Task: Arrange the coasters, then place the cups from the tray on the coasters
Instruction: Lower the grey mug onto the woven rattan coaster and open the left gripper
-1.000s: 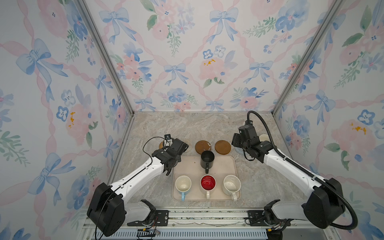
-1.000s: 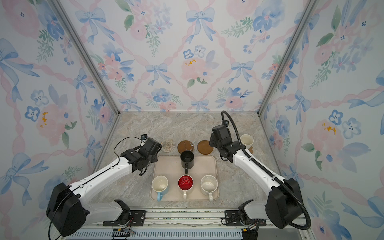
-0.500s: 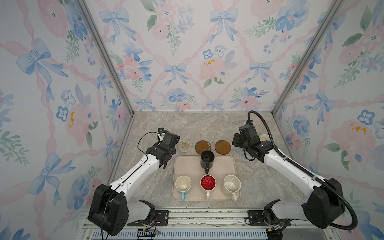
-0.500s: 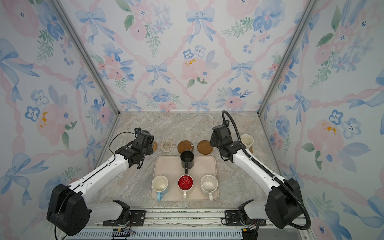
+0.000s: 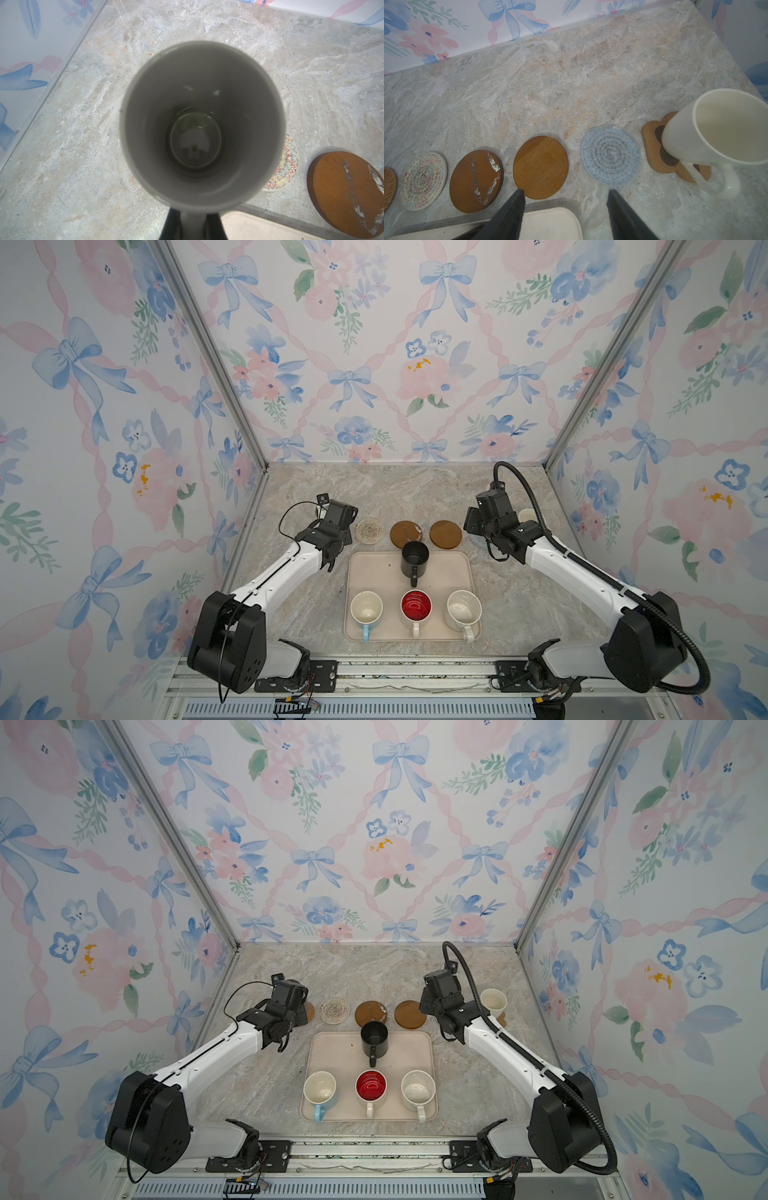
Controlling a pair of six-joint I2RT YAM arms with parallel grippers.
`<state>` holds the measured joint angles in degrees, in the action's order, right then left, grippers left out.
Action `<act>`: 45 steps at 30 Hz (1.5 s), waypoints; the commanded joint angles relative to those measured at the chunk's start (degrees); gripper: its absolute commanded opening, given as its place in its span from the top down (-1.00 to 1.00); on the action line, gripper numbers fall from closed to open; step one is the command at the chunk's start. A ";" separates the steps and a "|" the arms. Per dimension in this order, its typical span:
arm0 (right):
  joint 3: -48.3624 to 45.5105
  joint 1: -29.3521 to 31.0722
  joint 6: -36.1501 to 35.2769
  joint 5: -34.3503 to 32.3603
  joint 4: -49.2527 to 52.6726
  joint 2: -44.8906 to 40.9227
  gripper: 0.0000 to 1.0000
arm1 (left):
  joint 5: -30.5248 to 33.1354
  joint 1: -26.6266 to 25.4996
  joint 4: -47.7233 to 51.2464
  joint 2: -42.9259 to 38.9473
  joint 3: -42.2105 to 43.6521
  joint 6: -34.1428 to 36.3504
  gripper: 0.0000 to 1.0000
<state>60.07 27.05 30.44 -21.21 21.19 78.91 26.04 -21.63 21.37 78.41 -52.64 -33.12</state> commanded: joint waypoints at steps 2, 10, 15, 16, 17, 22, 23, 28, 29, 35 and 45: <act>1.24 -0.49 -0.89 -0.10 0.67 1.05 -0.32 | 0.87 1.08 -5.62 0.09 -0.52 0.86 1.00; 1.66 -0.44 -0.82 0.22 0.55 1.94 -0.32 | 0.06 2.16 -8.29 1.17 0.94 0.34 1.00; 2.06 -0.49 -0.89 0.30 0.90 2.56 -0.31 | -0.38 2.26 -8.42 2.27 0.72 0.33 1.00; 2.02 -0.43 -0.90 0.31 0.89 2.58 -0.31 | -0.29 2.23 -8.42 2.38 0.77 0.31 1.00; 2.06 -0.44 -0.90 0.32 0.87 2.57 -0.31 | -0.29 2.35 -8.43 2.53 0.76 0.34 1.00; 2.11 -0.42 -0.93 0.34 0.88 2.76 -0.32 | 0.36 2.39 -8.44 3.44 1.00 0.37 1.00; 2.07 -0.44 -0.90 0.34 0.88 2.75 -0.31 | 0.52 2.52 -8.48 3.75 0.97 0.38 1.00; 2.13 -0.47 -0.96 0.31 0.88 3.00 -0.32 | 0.35 2.63 -9.01 4.81 1.16 0.34 1.00; 2.15 -0.47 -0.99 0.30 0.88 3.00 -0.32 | 0.42 2.56 -9.11 5.07 1.20 0.25 1.00; 2.15 -0.51 -1.07 0.34 1.13 3.00 -0.32 | 0.69 2.71 -9.61 6.00 1.24 -0.10 1.00; 2.19 -0.67 -1.17 0.29 1.23 3.00 -0.32 | 0.65 2.81 -9.65 6.40 1.31 -0.01 1.00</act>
<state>60.73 27.03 30.41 -21.19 21.47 81.19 24.43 -19.35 15.88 84.93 -51.11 -33.17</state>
